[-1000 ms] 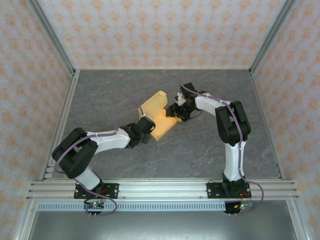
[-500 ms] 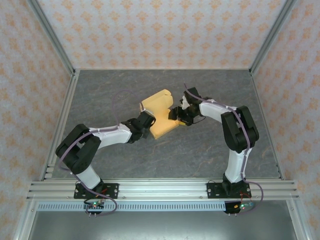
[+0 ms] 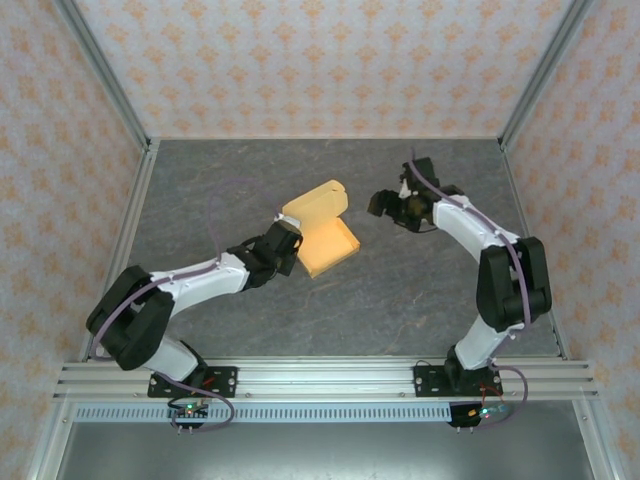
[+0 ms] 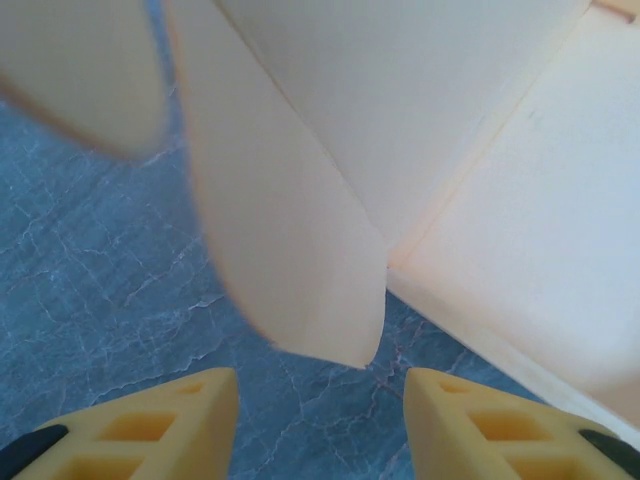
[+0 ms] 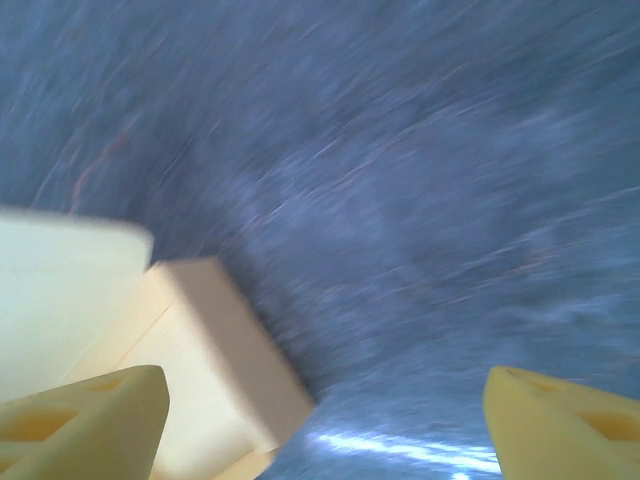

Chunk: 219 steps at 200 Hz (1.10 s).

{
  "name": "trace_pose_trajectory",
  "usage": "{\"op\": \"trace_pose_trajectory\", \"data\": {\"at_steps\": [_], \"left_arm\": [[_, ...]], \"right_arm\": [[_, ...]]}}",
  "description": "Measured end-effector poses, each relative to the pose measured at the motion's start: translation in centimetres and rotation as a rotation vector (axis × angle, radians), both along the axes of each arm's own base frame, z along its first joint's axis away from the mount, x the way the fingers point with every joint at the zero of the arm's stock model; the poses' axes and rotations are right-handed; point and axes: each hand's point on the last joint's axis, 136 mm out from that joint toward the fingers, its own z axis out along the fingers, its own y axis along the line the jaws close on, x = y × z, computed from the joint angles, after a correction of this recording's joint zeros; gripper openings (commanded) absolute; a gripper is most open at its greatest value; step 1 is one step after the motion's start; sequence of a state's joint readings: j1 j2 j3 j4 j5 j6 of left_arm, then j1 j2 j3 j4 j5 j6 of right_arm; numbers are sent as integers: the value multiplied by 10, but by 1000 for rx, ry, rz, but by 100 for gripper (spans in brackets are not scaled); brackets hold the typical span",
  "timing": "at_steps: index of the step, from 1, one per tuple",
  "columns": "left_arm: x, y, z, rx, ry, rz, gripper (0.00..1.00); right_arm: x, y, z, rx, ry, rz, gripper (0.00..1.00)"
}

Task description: Fold the paper box

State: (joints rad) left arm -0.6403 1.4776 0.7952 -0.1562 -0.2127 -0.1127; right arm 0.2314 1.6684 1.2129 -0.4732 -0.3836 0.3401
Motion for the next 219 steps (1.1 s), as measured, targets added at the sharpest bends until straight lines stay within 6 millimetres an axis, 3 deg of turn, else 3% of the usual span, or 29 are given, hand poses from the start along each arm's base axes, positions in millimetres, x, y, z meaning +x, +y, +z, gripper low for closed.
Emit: {"op": "trace_pose_trajectory", "data": {"at_steps": [32,61,130,219], "left_arm": [[-11,-7,10,-81,18,-31,52],[-22,-20,28,-189,25,-77,53],[-41,-20,76,-316,-31,-109,60],[-41,-23,84,-333,-22,-105,61]], "right_arm": [[8,-77,-5,-133,20,-230,85],[8,-116,-17,-171,62,-352,84],[20,-111,-79,-167,217,-369,78],[63,-101,-85,-212,196,-343,62]]}}
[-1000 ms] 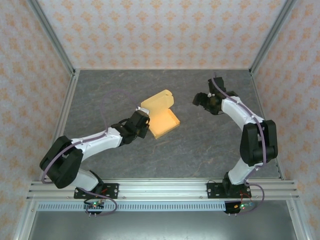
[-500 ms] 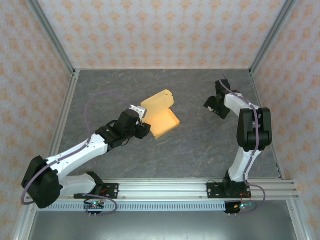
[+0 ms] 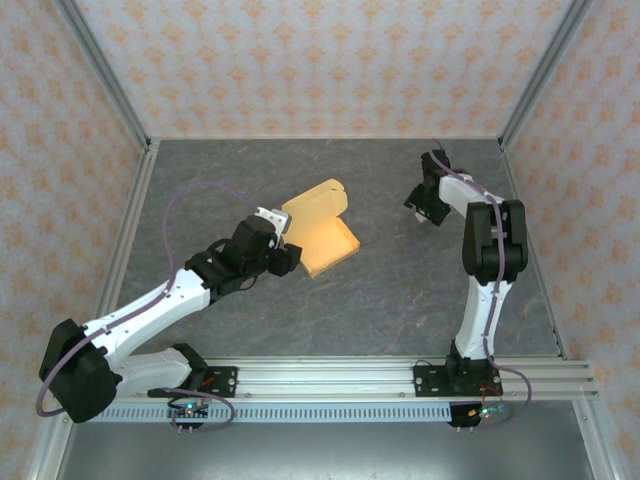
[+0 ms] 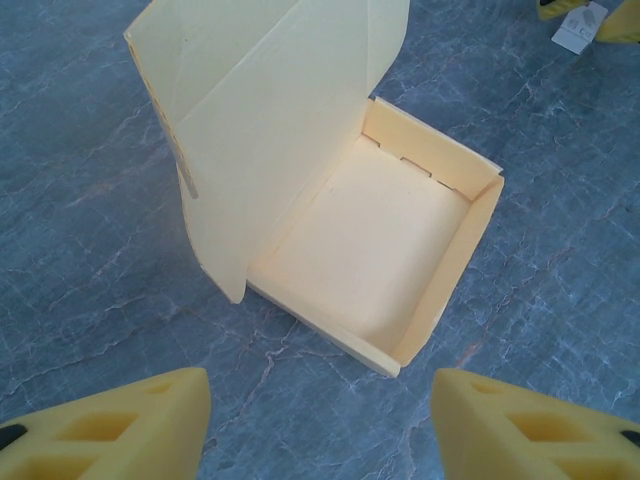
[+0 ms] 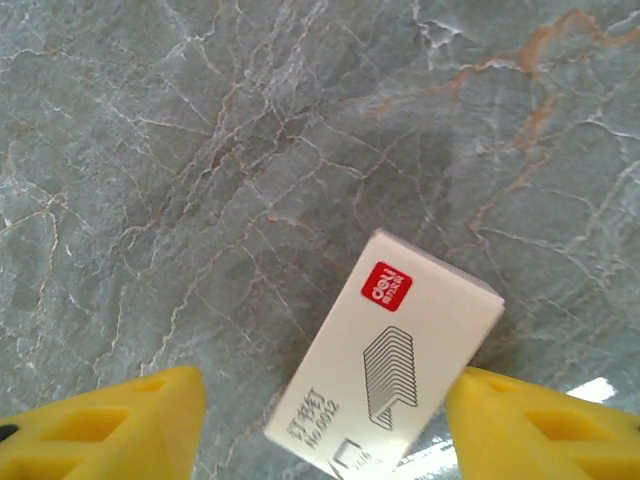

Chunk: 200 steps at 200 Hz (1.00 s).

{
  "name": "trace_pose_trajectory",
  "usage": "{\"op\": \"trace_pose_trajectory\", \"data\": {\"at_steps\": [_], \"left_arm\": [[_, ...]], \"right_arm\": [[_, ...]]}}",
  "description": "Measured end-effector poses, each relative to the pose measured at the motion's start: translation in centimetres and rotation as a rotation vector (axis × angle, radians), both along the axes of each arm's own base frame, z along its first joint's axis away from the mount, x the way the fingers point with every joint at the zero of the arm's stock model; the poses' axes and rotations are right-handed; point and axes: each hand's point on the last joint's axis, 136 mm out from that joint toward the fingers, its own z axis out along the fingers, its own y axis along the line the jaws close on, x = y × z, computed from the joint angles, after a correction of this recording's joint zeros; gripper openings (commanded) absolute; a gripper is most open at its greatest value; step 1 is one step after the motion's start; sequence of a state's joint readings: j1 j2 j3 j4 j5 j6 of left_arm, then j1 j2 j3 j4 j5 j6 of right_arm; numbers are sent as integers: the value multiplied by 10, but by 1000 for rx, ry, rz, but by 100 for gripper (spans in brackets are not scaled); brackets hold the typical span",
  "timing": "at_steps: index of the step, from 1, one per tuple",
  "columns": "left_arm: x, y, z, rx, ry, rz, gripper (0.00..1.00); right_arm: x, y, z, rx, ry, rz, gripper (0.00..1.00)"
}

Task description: Fold the paper box

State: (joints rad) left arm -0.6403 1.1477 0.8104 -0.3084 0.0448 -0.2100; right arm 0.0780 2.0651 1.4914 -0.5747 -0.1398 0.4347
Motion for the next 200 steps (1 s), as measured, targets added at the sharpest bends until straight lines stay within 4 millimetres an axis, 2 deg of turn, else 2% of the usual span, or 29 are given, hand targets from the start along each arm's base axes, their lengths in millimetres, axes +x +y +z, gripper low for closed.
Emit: {"op": "trace_pose_trajectory", "data": {"at_steps": [26,79,113,136,149,163,186,200], "left_arm": [[0,0,-1,4,5,0,61],[-2,1,-3,10,12,0,61],[0,3,-6,15,20,14,61],[4,9,-14,14,49,50,61],[8,15,-17,8,63,84,61],[13,24,-18,-2,69,123,61],[19,37,-18,-17,77,180,61],[22,44,-18,-24,80,207,61]], "right_arm": [[4,3,-5,-42,21,22,54],[-1,-3,-7,-98,50,49,34],[-4,-3,-5,-111,46,71,29],[-21,5,2,-103,41,115,29],[-37,22,15,-87,21,163,30],[-55,52,38,-67,-25,247,31],[-82,127,79,-18,-134,434,33],[-98,173,92,22,-171,530,33]]}}
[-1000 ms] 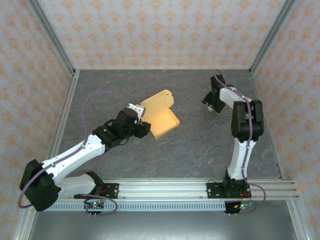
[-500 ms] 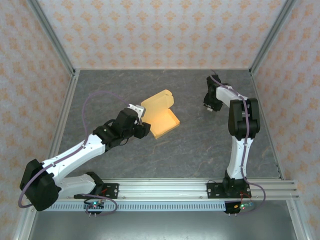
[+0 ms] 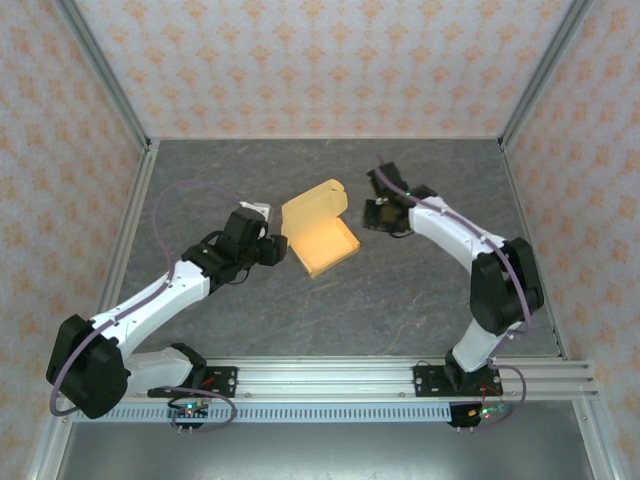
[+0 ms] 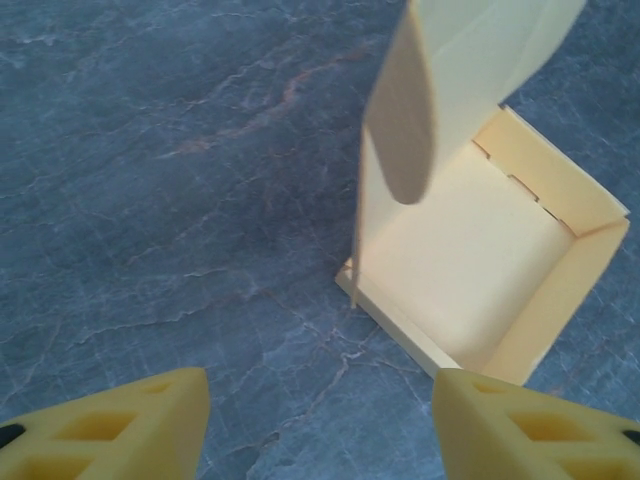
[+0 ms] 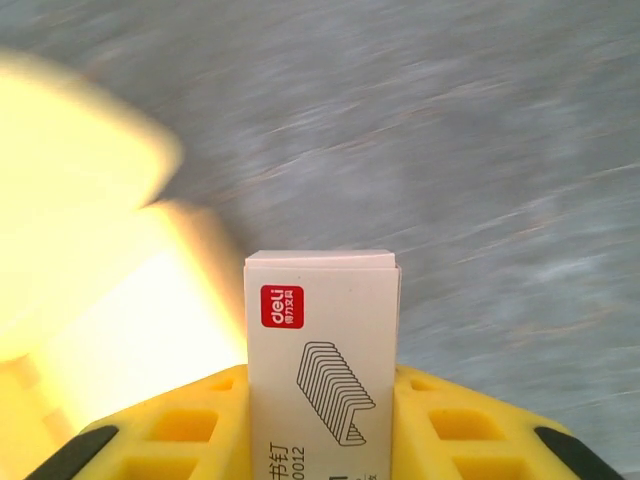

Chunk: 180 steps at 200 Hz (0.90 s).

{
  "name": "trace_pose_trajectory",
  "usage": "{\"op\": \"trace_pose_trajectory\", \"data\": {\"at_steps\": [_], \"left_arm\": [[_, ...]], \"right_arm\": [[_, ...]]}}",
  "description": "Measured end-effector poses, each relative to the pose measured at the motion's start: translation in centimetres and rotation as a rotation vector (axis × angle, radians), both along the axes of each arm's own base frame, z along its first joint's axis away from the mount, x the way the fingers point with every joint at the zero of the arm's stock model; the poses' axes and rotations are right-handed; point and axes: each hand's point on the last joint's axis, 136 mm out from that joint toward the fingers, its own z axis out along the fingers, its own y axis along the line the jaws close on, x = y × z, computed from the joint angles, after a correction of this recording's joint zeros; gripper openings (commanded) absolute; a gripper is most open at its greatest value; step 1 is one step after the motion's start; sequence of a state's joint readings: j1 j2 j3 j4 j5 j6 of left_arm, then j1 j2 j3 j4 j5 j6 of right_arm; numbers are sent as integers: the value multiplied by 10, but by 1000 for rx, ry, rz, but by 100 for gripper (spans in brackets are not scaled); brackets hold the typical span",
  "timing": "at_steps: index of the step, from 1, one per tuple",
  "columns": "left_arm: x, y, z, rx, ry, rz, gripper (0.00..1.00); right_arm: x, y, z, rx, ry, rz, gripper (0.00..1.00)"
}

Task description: Fold the paper box

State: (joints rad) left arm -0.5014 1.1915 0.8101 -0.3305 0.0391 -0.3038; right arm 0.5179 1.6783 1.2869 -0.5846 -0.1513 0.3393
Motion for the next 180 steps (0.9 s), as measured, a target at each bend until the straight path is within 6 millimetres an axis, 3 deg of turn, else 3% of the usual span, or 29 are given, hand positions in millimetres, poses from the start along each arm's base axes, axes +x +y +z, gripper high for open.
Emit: {"op": "trace_pose_trajectory", "data": {"at_steps": [22,54,142,180], "left_arm": [[0,6,0,-9,3,26,61],[-6,11,0,-22,2,40,61],[-14,15,4,-32,-10,47,62],[-14,16,7,-37,-18,47,62]], "right_arm": [[-21,47,-3,22,15,73,33],[-33,80,-25,1,51,72,33],[-13,90,-71,-57,87,-50,38],[-12,92,-73,-55,88,-62,49]]}}
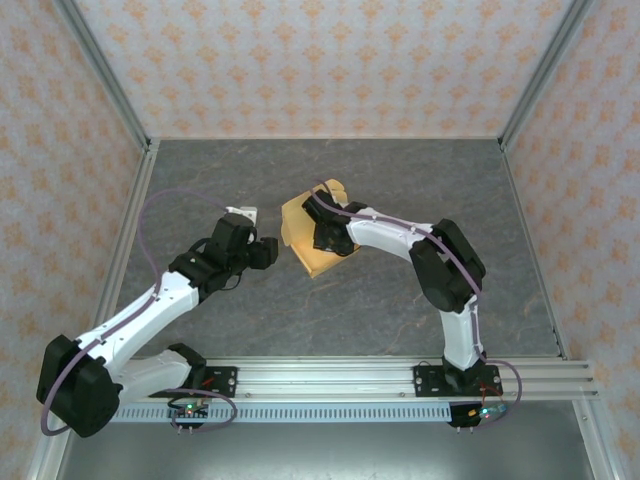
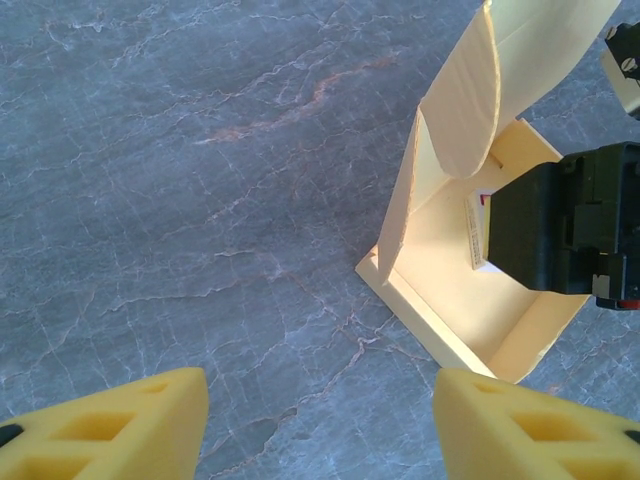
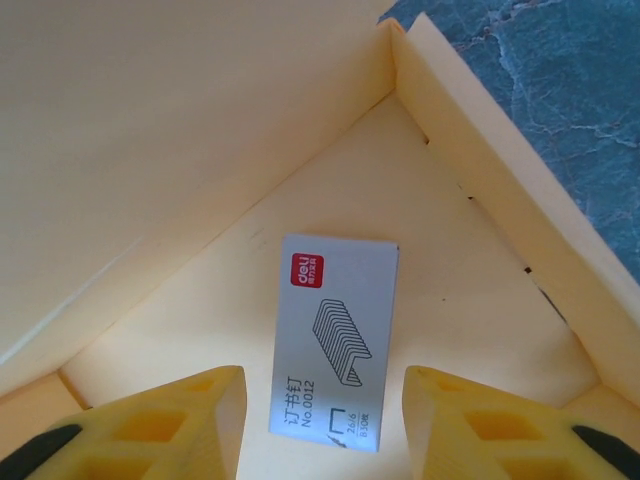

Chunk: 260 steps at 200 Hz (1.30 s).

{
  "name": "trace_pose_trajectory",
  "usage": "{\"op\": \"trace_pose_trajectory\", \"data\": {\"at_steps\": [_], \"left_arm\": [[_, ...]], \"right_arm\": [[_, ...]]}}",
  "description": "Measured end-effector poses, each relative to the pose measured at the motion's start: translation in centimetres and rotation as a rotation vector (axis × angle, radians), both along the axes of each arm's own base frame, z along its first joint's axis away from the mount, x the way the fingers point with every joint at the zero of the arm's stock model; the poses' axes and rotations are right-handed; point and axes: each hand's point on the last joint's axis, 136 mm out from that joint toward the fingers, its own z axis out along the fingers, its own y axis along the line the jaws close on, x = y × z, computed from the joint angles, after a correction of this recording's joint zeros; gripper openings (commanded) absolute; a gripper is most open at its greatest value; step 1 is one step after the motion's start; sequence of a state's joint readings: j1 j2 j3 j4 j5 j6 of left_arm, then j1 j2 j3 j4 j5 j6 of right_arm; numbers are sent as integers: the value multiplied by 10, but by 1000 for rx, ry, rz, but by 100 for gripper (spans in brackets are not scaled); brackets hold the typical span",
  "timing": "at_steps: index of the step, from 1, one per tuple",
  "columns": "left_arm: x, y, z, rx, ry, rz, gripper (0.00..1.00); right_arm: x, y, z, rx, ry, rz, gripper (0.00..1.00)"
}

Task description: Fold the paper box

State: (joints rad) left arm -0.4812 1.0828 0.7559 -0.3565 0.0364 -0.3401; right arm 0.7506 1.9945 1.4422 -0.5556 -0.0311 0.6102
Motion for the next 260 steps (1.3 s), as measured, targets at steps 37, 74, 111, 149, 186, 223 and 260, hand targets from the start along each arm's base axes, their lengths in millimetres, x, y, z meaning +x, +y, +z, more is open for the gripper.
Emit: {"op": "trace_pose_trajectory", "data": {"at_steps": [37,74,111,149,186,223,260], "left_arm": [[1,3,1,2,-6,14,64],[5,5,4,-93,7,49,65],[13,-11,-3,-200,73,26,66],[27,-21,-1,-203,99,7,64],[36,-30,2,-176,91,-3,60],[36,-42,-3,-150,105,-27,60],[38,-39,-3,-139,100,-14,62]], "right_arm": [[1,1,8,9,-15,6,51],[-6,-10,71,59,-130,83,63],[17,-44,142,119,-287,238,70],[57,-84,137,130,-317,345,71],[69,-78,106,203,-276,519,71],[73,-54,91,257,-271,680,71],[77,-46,82,270,-288,751,71]]}}
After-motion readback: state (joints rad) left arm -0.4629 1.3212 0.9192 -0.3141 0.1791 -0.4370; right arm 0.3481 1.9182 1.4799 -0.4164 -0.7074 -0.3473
